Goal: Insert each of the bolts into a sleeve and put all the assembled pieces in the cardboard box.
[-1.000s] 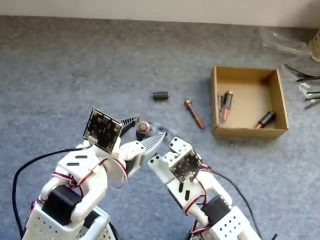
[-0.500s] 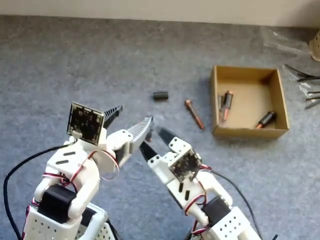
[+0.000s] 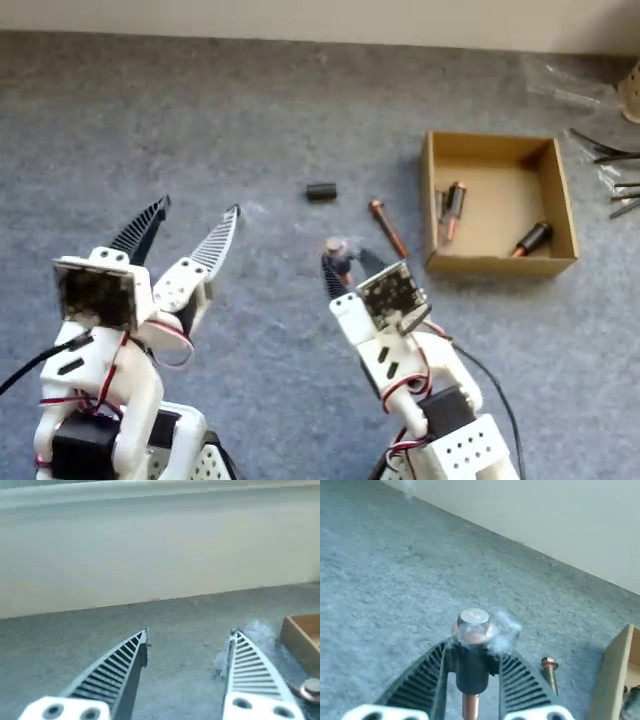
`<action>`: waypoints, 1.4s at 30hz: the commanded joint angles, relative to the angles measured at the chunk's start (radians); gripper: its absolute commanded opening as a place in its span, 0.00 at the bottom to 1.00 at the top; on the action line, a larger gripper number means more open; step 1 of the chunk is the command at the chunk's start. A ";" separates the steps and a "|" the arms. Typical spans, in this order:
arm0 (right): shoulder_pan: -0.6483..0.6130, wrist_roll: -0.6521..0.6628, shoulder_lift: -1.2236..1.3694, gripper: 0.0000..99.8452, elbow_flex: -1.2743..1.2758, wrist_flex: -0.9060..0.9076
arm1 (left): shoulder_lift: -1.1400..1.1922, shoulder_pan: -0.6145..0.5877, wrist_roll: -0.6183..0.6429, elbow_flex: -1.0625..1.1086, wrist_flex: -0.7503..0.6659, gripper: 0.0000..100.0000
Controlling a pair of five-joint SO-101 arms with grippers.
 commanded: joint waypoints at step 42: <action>0.621 0.008 1.218 0.00 -1.349 0.598 | 0.974 -0.016 -0.025 -0.151 -0.043 0.25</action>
